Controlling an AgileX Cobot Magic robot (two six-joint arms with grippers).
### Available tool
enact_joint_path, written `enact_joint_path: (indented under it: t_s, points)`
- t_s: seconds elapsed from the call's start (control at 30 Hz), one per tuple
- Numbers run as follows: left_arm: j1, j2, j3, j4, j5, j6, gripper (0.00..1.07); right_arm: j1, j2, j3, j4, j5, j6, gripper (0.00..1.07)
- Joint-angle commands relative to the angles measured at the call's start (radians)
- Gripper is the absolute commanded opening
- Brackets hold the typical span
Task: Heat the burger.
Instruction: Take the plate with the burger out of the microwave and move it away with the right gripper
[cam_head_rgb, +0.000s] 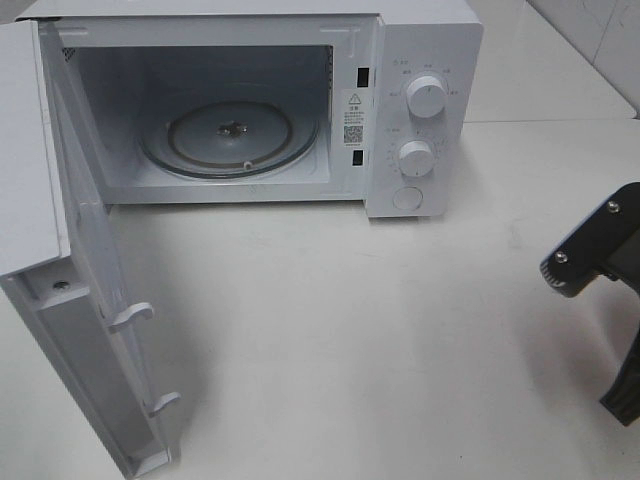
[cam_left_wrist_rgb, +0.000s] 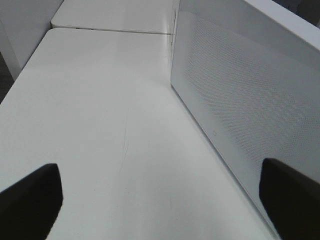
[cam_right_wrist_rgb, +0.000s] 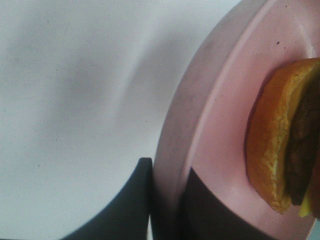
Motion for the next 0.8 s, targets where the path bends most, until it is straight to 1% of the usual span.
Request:
enact_joint_path:
  t_s: [0.03, 0.17, 0.33, 0.8]
  points:
    - [0.001, -0.021, 0.001, -0.004, -0.009, 0.001, 1.0, -0.002, 0.086, -0.051, -0.075, 0.043, 0.086, 0.03]
    - [0.001, -0.021, 0.001, -0.004, -0.009, 0.001, 1.0, -0.002, 0.16, -0.099, -0.075, 0.064, 0.127, 0.03]
    - [0.001, -0.021, 0.001, -0.004, -0.009, 0.001, 1.0, -0.006, 0.204, -0.122, -0.078, 0.063, 0.156, 0.03]
    - [0.001, -0.021, 0.001, -0.004, -0.009, 0.001, 1.0, -0.006, 0.277, -0.124, -0.078, 0.058, 0.204, 0.04]
